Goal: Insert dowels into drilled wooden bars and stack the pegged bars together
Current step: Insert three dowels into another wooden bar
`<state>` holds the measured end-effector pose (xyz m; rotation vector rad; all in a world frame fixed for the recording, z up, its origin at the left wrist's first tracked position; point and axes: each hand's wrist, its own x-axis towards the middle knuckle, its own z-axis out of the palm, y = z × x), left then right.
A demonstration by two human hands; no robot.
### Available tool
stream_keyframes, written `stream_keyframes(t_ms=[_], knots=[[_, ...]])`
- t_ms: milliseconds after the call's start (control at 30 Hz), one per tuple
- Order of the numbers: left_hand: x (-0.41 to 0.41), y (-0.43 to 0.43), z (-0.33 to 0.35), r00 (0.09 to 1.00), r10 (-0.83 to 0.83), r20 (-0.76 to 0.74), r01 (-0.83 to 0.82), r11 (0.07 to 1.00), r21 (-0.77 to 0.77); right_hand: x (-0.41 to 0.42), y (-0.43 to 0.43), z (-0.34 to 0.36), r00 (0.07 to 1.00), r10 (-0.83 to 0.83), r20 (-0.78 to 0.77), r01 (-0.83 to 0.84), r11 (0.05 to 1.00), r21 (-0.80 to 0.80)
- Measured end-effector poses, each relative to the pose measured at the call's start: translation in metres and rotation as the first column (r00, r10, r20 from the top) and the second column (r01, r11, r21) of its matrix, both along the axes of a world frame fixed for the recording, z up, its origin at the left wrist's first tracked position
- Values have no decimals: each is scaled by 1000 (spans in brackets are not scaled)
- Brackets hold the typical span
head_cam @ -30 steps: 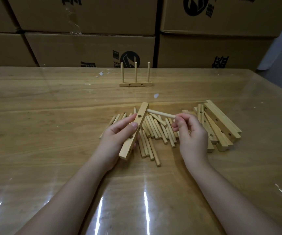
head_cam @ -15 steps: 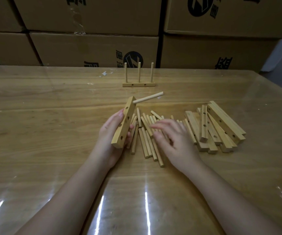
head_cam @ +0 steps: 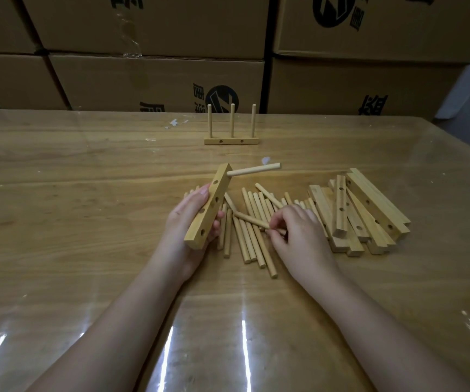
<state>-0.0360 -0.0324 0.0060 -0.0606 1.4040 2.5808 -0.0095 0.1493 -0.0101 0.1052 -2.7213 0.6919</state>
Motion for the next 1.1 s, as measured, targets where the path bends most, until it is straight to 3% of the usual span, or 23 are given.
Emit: stream_keyframes(t_ms=[200, 300, 700, 1100], knots=[[0, 0, 0, 1000, -8, 6, 8, 1000, 4, -2, 5, 1, 1000, -23, 16, 27, 935, -353], [0, 0, 0, 1000, -11, 2, 11, 1000, 8, -2, 6, 1, 1000, -20, 12, 23, 899, -438], [-1, 0, -2, 999, -51, -8, 51, 998, -22, 0, 6, 3, 997, -66, -45, 28, 814, -581], [1, 0, 0, 996, -91, 8, 91, 996, -21, 2, 6, 2, 996, 60, -62, -85, 801, -592]])
